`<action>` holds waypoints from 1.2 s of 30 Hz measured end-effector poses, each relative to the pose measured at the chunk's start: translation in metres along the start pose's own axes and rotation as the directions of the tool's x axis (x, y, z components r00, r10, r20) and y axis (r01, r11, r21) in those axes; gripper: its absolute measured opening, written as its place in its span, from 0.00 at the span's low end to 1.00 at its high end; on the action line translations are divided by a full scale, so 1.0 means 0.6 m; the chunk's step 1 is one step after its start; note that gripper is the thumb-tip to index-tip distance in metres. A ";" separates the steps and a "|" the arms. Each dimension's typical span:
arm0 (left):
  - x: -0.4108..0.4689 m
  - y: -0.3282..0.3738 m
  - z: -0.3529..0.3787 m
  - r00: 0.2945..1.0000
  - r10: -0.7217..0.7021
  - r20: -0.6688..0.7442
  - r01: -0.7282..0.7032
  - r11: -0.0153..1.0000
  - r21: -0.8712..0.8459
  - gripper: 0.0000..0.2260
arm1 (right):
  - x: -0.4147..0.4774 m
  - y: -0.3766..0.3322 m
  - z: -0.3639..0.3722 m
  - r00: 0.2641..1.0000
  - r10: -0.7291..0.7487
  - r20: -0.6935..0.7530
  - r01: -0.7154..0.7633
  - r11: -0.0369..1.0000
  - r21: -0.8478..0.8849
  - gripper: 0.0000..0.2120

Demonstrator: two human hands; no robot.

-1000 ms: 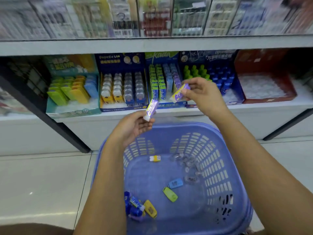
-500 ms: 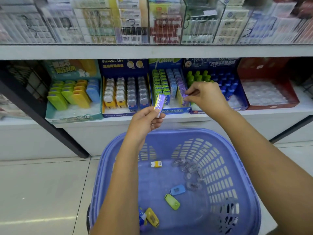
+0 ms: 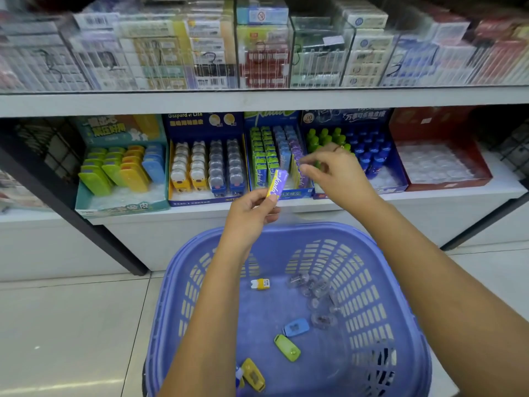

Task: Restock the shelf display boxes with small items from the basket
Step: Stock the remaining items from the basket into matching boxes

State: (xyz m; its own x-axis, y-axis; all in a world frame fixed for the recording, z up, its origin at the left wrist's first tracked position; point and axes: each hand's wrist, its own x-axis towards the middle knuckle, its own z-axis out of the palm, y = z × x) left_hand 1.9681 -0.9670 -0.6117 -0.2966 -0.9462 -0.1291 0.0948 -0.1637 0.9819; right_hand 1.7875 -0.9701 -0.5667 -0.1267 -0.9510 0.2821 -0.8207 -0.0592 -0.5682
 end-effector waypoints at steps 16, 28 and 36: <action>0.014 -0.019 -0.018 0.950 0.288 0.117 -0.265 0.551 0.792 0.19 | 0.013 -0.023 -0.004 0.984 0.149 -0.095 -0.092 0.890 0.446 0.07; 0.016 -0.019 -0.007 0.947 0.270 0.174 -0.287 0.467 0.836 0.23 | 0.044 0.001 -0.049 0.979 0.145 -0.140 -0.064 0.880 0.470 0.06; 0.011 -0.017 -0.006 0.950 0.250 0.189 -0.288 0.456 0.843 0.25 | 0.044 0.009 -0.045 0.957 0.217 -0.193 -0.077 0.831 0.551 0.05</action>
State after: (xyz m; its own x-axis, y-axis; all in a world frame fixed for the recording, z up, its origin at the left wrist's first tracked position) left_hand 1.9688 -0.9726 -0.6229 -0.4378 -0.8867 0.1487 -0.6721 0.4326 0.6009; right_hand 1.7648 -0.9871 -0.5411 -0.4066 -0.8643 0.2960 -0.3657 -0.1429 -0.9197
